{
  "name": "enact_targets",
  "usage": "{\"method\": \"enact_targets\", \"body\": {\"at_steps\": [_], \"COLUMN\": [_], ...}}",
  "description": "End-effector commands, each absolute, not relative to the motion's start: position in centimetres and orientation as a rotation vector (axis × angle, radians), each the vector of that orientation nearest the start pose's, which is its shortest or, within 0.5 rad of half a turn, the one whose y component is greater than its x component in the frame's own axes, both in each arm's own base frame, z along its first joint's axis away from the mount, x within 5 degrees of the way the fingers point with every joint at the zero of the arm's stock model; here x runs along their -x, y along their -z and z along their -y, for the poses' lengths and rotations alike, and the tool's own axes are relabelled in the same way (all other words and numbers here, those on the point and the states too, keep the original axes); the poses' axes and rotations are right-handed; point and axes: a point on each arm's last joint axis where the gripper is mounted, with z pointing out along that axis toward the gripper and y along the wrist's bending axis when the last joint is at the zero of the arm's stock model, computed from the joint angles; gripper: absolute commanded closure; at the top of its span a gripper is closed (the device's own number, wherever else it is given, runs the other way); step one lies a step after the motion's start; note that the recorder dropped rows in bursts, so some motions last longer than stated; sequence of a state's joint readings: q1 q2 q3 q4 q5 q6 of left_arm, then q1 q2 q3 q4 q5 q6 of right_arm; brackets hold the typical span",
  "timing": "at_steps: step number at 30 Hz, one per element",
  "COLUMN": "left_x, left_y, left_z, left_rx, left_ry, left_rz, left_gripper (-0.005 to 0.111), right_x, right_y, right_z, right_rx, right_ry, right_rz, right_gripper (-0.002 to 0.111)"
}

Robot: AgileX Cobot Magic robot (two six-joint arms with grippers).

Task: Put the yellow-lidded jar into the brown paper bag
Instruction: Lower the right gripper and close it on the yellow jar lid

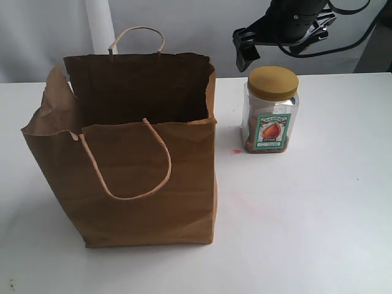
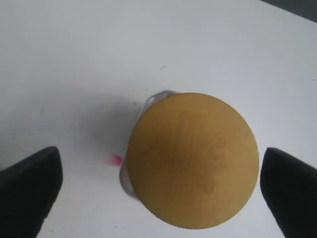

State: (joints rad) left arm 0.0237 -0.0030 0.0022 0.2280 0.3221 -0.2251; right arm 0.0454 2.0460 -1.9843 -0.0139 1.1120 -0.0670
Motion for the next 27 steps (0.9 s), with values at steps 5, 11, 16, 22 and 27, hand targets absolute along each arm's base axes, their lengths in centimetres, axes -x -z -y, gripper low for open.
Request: {"method": "enact_targets", "body": {"at_steps": [5, 11, 16, 22, 27], "left_x": [-5.4, -5.4, -5.4, -5.4, -5.4], "left_y": [-18.5, -18.5, -18.5, -18.5, -18.5], "left_z": [-0.7, -0.7, -0.7, -0.7, -0.7], "left_rx": [0.083, 0.083, 0.083, 0.083, 0.083], "left_ry": [-0.066, -0.066, -0.066, -0.066, -0.066], "left_rz": [-1.793, -1.793, -1.793, -1.793, -1.793], "left_gripper": [0.106, 0.106, 0.106, 0.106, 0.106], "right_x": [-46.0, -46.5, -46.8, -47.0, -47.2], "right_y": [-29.9, -28.4, -27.4, -27.2, -27.3], "right_z": [-1.3, -1.4, -1.4, -1.2, -1.2], "right_rx": [0.171, 0.171, 0.172, 0.177, 0.154], "right_ry": [0.095, 0.091, 0.088, 0.122, 0.116], "right_rz": [-2.655, -2.689, -2.709, -2.701, -2.681], "right_gripper": [0.003, 0.003, 0.003, 0.003, 0.003]}}
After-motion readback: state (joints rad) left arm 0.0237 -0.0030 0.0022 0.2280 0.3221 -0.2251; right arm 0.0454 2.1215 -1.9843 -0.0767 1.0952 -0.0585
